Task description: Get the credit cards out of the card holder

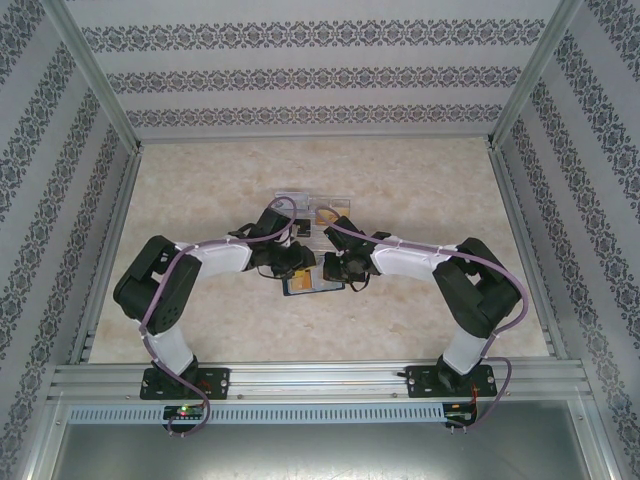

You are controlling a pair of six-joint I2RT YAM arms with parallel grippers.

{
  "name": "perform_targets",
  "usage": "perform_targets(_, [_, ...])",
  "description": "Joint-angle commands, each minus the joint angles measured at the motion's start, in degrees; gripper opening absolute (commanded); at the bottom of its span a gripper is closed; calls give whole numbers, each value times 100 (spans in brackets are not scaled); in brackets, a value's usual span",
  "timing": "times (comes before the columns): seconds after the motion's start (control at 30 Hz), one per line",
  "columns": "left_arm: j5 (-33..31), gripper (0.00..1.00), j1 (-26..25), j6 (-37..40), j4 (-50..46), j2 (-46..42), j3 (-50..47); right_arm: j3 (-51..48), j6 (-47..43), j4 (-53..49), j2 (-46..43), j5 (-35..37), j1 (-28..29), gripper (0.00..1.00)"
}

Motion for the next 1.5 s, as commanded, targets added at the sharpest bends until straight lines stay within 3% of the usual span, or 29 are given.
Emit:
perform_targets(0.0, [-30, 31, -53, 327, -167, 120, 129, 66, 26, -73, 158, -111, -2, 19])
perform_targets(0.23, [85, 31, -48, 768, -411, 120, 224, 51, 26, -46, 210, -173, -2, 19])
perform_targets(0.57, [744, 28, -11, 821, -4, 195, 154, 58, 30, -103, 278, -153, 1, 19])
perform_targets(1.17, [895, 8, 130, 935, 43, -196, -93, 39, 78, -222, 412, -26, 4, 18])
perform_targets(1.47, [482, 0, 216, 1346, -630, -412, -103, -20, 108, -216, 344, 14, -12, 18])
